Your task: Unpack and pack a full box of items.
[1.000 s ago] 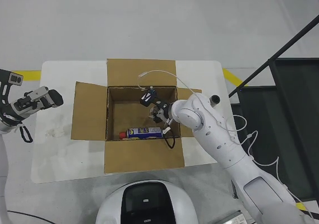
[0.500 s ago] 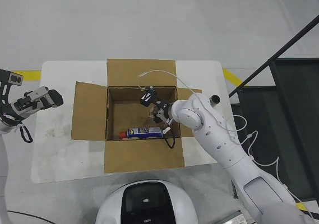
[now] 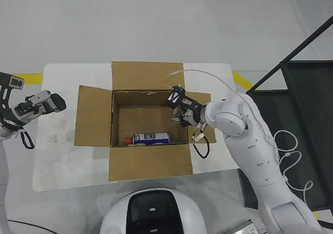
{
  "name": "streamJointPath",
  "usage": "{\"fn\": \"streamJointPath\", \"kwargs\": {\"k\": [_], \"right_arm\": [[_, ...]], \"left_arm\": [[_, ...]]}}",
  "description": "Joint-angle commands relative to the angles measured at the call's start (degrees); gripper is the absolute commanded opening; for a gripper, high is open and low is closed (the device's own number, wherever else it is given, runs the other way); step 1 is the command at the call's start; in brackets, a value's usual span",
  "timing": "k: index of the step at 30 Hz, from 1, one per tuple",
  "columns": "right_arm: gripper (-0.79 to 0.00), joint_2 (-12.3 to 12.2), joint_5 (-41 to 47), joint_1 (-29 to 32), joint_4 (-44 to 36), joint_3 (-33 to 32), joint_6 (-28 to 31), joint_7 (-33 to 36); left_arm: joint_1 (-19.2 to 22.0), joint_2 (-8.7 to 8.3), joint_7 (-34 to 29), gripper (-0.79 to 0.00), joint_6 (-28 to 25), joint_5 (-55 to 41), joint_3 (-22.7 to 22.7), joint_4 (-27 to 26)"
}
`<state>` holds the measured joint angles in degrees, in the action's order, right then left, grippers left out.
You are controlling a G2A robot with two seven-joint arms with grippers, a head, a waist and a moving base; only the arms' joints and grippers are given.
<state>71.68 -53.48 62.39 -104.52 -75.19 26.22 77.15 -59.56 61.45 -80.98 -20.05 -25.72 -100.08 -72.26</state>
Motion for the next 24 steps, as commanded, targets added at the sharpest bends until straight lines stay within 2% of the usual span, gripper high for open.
{"fn": "streamJointPath", "kwargs": {"k": [1, 7, 13, 24], "right_arm": [[-0.785, -0.9, 1.2, 3.0, -2.2, -4.6, 0.1, 0.8], [-0.785, -3.1, 6.0, 8.4, 0.8, -15.5, 0.5, 0.2], [-0.785, -4.1, 7.2, 11.8, 7.3, -21.0, -1.1, -3.4], [-0.785, -4.9, 2.4, 7.3, 24.7, -18.0, -2.7, -9.8]], "left_arm": [[0.0, 0.0, 0.0, 0.0, 0.0, 0.0, 0.0, 0.0], [0.0, 0.0, 0.0, 0.0, 0.0, 0.0, 0.0, 0.0], [0.0, 0.0, 0.0, 0.0, 0.0, 0.0, 0.0, 0.0], [0.0, 0.0, 0.0, 0.0, 0.0, 0.0, 0.0, 0.0]]}}
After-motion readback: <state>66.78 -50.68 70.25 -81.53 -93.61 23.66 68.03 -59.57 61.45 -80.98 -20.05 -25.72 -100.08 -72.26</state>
